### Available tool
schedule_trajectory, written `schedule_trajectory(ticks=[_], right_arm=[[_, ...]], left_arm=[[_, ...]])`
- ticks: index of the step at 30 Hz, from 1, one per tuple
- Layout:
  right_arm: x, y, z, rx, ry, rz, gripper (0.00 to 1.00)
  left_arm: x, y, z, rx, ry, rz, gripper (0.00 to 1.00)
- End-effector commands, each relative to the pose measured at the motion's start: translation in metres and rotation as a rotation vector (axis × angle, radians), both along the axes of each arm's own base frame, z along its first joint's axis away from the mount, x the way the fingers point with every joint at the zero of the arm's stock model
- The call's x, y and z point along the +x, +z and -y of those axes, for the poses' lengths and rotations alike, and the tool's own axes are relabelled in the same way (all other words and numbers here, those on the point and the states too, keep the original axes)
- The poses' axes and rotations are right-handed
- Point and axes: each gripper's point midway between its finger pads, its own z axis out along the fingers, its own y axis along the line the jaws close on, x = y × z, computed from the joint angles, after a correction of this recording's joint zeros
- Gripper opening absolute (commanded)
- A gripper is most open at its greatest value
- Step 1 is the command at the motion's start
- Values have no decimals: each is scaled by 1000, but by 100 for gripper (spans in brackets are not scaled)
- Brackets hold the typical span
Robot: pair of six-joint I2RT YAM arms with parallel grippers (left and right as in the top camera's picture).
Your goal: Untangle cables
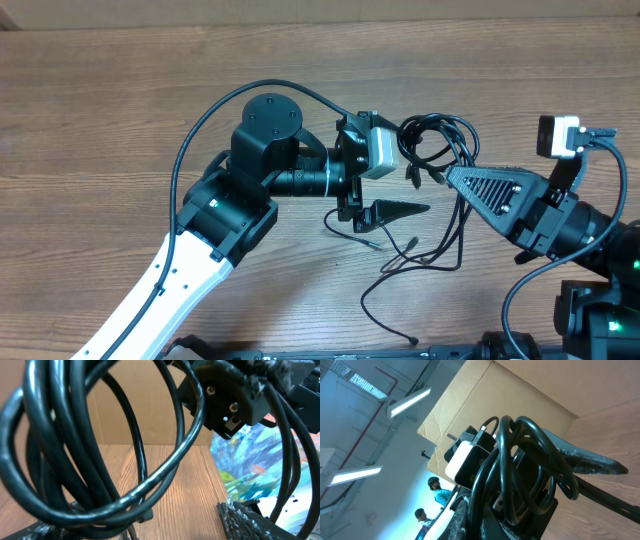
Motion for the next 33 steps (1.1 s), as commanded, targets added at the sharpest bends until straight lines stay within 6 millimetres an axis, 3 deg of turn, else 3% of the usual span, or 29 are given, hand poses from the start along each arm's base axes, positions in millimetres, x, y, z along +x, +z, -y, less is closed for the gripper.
schedule_trajectory(ticks=[1,2,6,8,14,22,29,31,33], right_arm=[[-6,9,0,5,4,20,4],[-6,9,0,5,4,20,4],[-5,10,0,9,-3,19,4],[-4,10,1,12,-10,19,4],[-2,10,1,10,-12,21,4],[9,-6,2,-80,-45,100,4],[20,-59,1,-265,-44,130,4],[19,-80,0,-330,-28,132,9],[17,-98,0,-385,-11,136,24]], left_arm=[[-6,7,3,-22,-38,31,82],[-6,8,3,-25,-38,36,79],[-8,10,3,-32,-53,41,39],[-13,10,3,-35,-80,38,27],[-17,11,3,-39,-106,34,9],[-10,1,-7,-4,-79,-24,4],[-1,-5,-18,15,-49,-63,4],[-3,-6,-19,18,-61,-75,4],[-5,-10,-20,29,-76,-55,4]])
